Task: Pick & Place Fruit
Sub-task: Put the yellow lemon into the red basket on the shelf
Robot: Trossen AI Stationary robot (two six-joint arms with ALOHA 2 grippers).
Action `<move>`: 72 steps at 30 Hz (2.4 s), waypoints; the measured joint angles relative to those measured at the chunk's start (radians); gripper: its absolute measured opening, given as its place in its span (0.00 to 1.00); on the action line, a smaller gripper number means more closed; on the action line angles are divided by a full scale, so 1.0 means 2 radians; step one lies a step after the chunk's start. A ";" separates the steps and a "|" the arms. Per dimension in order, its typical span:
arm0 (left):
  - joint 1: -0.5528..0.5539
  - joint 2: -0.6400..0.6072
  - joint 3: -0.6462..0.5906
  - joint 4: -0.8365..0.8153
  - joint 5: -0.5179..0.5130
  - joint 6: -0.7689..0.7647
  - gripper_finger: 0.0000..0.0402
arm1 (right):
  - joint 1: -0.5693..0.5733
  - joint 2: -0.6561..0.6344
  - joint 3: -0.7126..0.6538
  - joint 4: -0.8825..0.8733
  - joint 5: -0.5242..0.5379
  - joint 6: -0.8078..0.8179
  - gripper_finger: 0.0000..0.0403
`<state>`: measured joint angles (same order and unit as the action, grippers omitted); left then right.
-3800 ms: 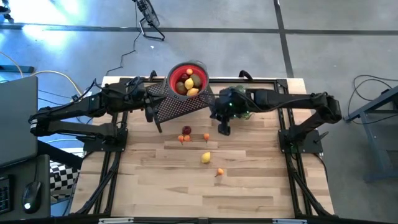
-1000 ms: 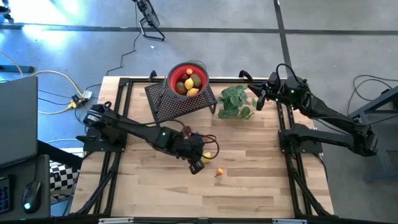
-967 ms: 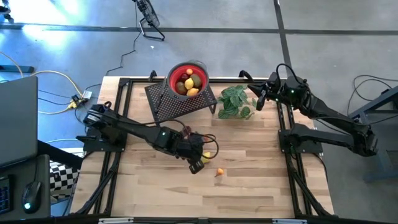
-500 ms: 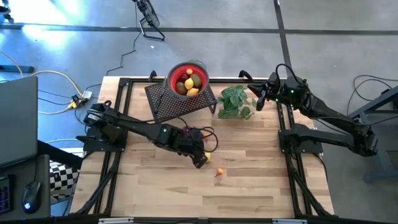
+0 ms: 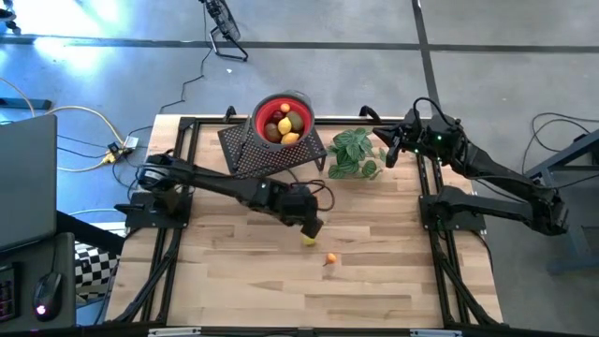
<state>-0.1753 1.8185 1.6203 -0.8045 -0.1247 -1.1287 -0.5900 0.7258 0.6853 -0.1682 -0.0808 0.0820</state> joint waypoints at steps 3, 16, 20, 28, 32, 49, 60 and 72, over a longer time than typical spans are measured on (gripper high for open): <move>0.010 0.024 0.001 0.028 0.030 0.015 0.76 | 0.000 0.000 0.000 -0.003 0.000 0.000 0.01; 0.005 0.092 0.002 0.102 0.073 0.065 0.76 | 0.000 0.002 0.000 -0.007 0.000 0.001 0.01; 0.006 0.104 0.001 0.091 0.077 0.061 0.76 | 0.000 0.002 0.000 -0.008 0.001 0.001 0.01; 0.006 0.110 -0.001 0.076 0.081 0.065 0.76 | 0.000 0.002 0.000 -0.020 0.000 0.002 0.01; 0.006 0.109 -0.001 0.069 0.067 0.065 0.76 | 0.000 0.002 0.000 -0.022 0.000 0.002 0.01; 0.006 0.123 -0.001 0.053 0.060 0.081 0.76 | 0.000 0.002 0.000 -0.023 0.000 0.002 0.01; 0.006 0.141 -0.001 0.063 0.062 0.078 0.76 | 0.000 0.002 0.000 -0.024 0.000 0.002 0.01; 0.006 0.150 0.000 0.076 0.071 0.076 0.76 | 0.000 0.002 0.000 -0.030 0.000 0.001 0.01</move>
<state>-0.1638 2.1194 1.6196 -0.6533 0.0166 -0.9771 -0.5892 0.7300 0.6851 -0.2291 -0.0807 0.0845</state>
